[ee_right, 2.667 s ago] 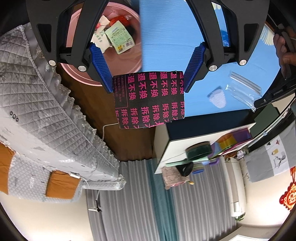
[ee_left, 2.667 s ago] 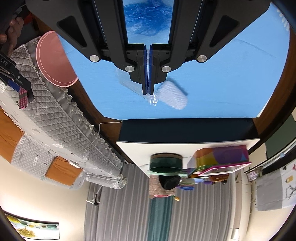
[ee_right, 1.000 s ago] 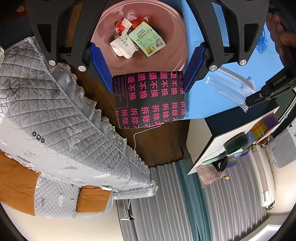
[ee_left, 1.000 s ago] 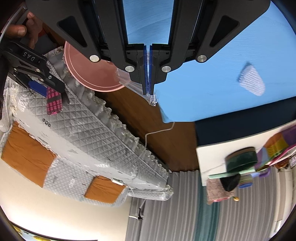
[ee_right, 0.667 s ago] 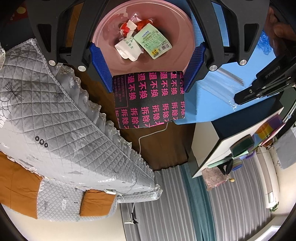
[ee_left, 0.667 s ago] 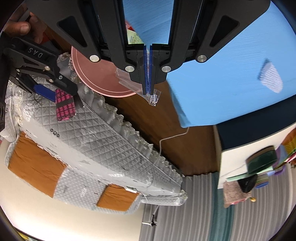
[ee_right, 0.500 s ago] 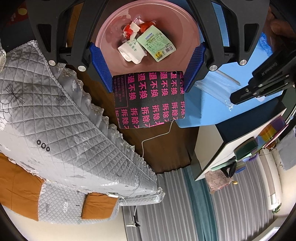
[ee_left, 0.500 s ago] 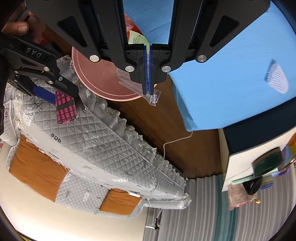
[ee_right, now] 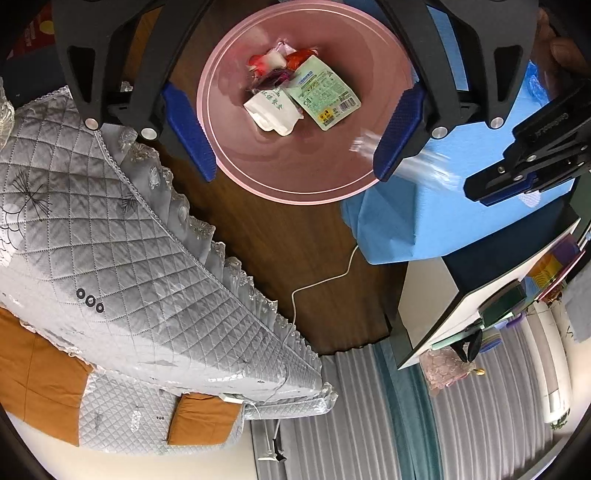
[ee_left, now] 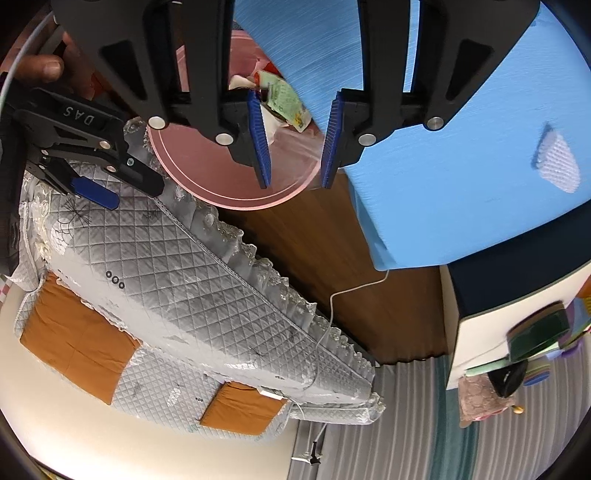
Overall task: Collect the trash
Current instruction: 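Open the left tool and right tool to drop both items into the bin, then move both open tools back over the blue bag and foam mesh, then grasp the blue plastic bag with the left tool while the right tool grasps the white foam mesh, then carry the blue bag and foam mesh over the pink bin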
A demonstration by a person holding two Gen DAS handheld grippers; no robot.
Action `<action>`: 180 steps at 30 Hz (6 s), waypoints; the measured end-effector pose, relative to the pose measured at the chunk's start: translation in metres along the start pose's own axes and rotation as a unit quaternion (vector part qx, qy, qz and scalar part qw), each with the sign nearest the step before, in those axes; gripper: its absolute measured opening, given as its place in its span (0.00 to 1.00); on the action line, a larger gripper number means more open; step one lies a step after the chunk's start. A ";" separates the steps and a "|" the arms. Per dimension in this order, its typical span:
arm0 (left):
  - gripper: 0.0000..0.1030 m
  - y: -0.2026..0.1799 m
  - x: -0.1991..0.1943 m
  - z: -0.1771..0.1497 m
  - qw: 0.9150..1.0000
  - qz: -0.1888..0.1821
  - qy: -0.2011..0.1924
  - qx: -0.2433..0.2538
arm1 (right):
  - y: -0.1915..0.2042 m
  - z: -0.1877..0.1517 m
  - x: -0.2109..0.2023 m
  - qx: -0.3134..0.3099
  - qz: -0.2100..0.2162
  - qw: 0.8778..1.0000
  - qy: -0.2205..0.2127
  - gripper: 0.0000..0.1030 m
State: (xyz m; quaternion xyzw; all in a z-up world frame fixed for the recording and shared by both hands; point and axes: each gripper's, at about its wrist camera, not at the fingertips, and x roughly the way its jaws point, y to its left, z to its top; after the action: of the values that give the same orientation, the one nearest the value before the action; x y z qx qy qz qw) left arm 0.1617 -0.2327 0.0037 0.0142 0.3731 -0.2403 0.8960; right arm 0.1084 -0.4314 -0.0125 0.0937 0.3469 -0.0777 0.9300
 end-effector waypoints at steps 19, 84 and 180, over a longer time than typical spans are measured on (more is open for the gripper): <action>0.27 0.058 -0.087 -0.015 0.997 0.048 -0.045 -0.034 | 0.033 0.001 -0.018 -0.014 0.027 0.999 -0.027 0.79; 0.02 0.281 -0.134 -0.131 0.929 0.254 -0.009 -0.269 | 0.363 -0.038 0.059 -0.226 0.212 0.949 0.052 0.34; 0.02 0.064 -0.090 -0.051 0.985 0.138 -0.071 -0.070 | 0.054 -0.022 -0.049 -0.057 0.099 0.993 -0.035 0.11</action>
State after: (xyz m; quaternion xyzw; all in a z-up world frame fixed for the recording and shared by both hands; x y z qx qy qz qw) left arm 0.1014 -0.1281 0.0184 -0.0146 0.3191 -0.0882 0.9435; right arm 0.0693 -0.3704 0.0104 0.0720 0.3068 0.0317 0.9485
